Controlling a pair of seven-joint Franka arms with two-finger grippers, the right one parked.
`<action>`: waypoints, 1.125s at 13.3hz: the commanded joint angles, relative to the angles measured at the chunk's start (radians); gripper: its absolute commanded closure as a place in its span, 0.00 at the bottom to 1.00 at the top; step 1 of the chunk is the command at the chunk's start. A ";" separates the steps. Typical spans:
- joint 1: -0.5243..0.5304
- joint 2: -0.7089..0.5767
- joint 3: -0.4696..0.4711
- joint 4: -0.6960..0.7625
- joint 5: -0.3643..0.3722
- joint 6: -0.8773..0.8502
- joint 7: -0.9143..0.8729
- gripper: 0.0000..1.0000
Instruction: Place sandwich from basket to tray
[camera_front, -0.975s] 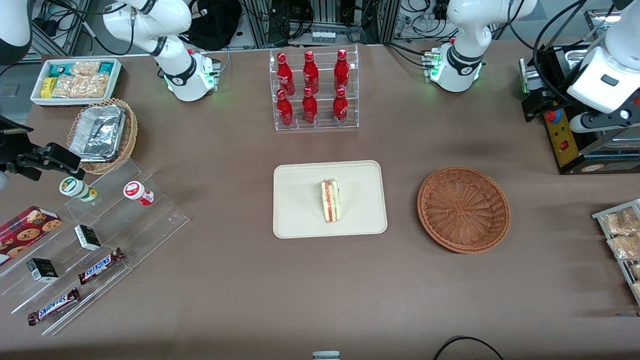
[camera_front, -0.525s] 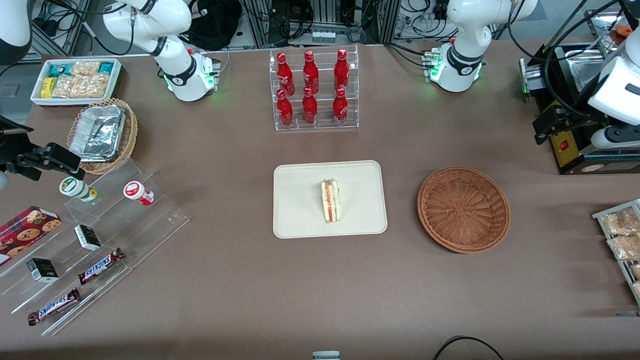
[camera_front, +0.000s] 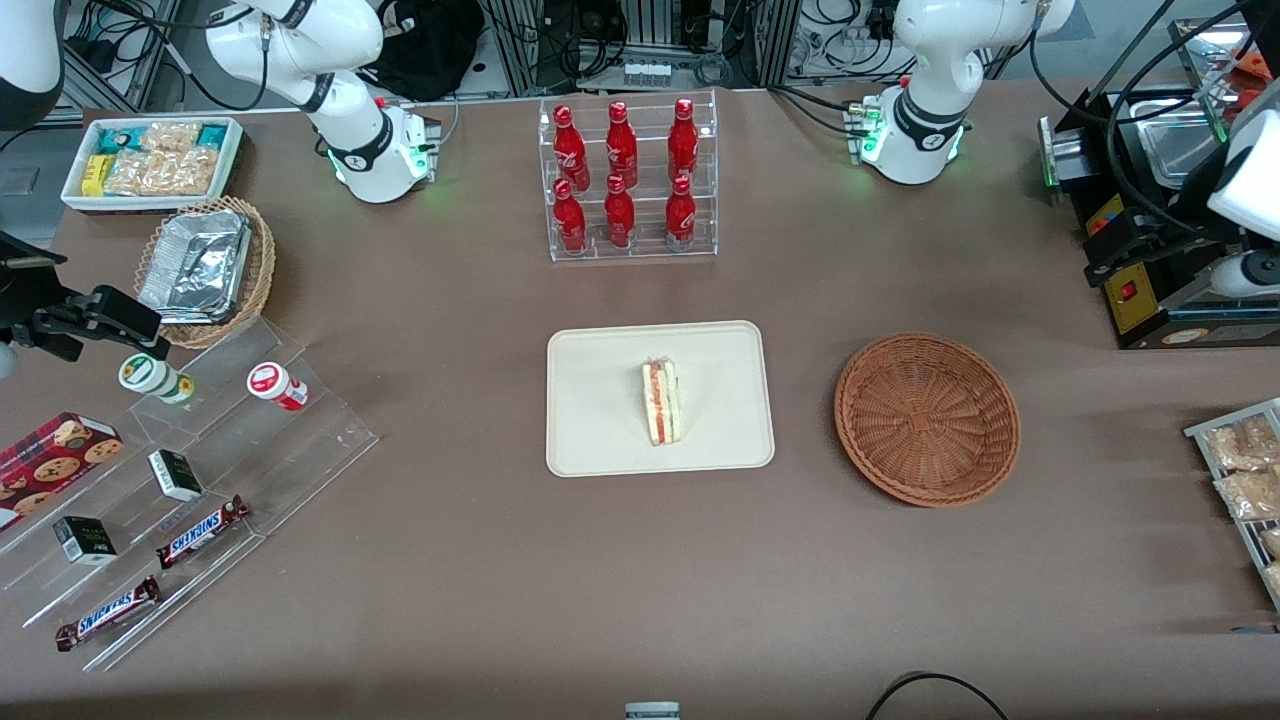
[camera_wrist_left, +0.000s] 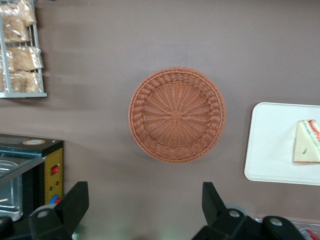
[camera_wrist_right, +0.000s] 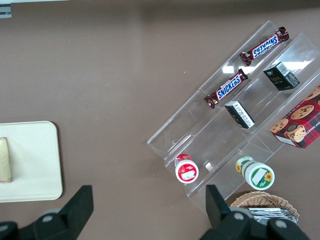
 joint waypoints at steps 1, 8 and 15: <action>0.010 -0.005 0.026 0.019 -0.027 -0.020 0.004 0.00; 0.004 -0.001 0.019 -0.004 -0.016 -0.023 -0.053 0.00; 0.004 -0.014 0.020 -0.039 0.011 -0.069 0.011 0.00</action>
